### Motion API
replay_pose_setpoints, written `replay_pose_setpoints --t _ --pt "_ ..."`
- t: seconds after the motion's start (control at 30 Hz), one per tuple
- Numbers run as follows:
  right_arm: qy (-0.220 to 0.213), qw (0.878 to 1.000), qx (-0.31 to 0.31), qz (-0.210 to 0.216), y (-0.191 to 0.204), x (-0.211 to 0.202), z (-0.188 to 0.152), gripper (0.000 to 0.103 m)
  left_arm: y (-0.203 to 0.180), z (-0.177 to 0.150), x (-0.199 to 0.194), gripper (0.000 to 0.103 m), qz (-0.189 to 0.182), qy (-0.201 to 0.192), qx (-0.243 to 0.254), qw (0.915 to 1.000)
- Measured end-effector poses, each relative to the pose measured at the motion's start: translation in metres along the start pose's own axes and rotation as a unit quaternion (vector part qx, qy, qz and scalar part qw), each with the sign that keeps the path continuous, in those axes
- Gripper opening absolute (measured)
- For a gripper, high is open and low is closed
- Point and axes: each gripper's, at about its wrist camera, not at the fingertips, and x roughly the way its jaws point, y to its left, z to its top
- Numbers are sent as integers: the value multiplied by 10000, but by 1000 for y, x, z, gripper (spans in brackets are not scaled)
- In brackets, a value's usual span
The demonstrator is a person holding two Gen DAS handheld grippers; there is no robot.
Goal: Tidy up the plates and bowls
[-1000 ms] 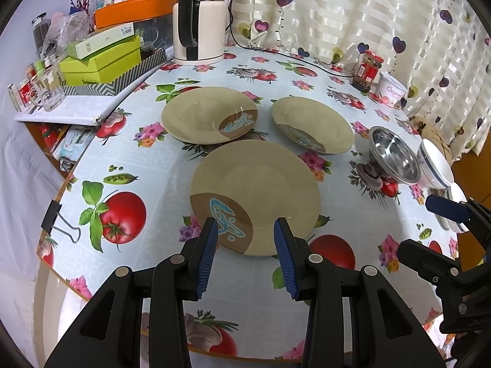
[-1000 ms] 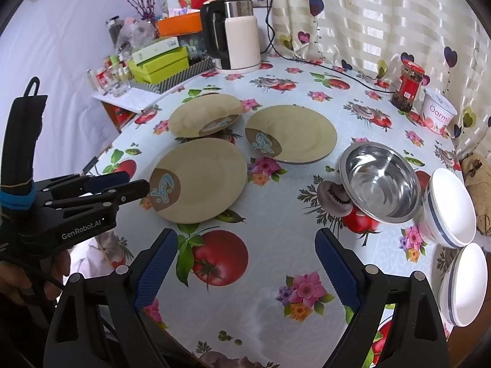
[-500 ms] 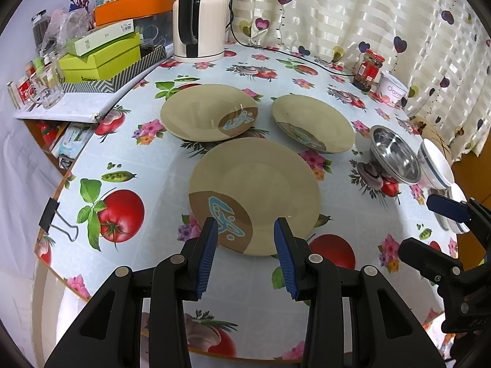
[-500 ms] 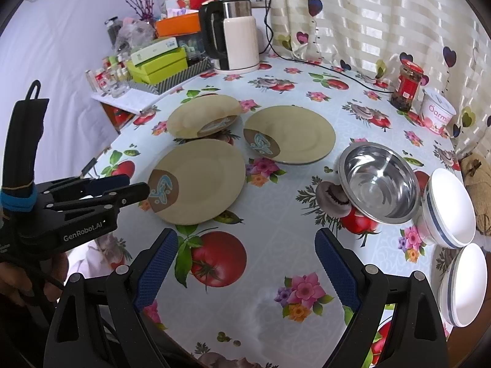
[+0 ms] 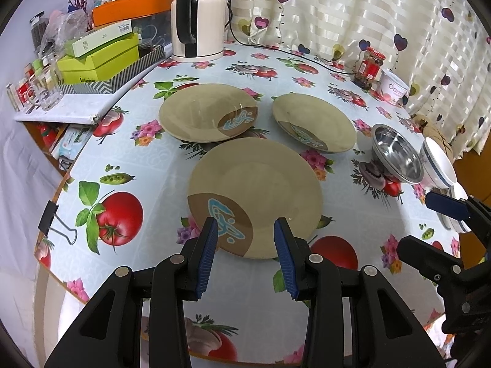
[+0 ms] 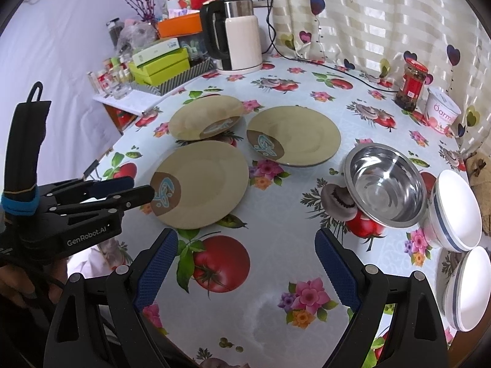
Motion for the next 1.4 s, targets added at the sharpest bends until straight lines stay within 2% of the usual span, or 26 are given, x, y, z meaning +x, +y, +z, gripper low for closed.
replay_pose_setpoints --t 0.9,1.4 --pt "192 9996 11 184 -4 18 13 92 4 14 13 39 -162 108 -98 9998" --pt "187 9995 -197 176 3 35 41 92 18 24 23 39 -180 155 -259 9994"
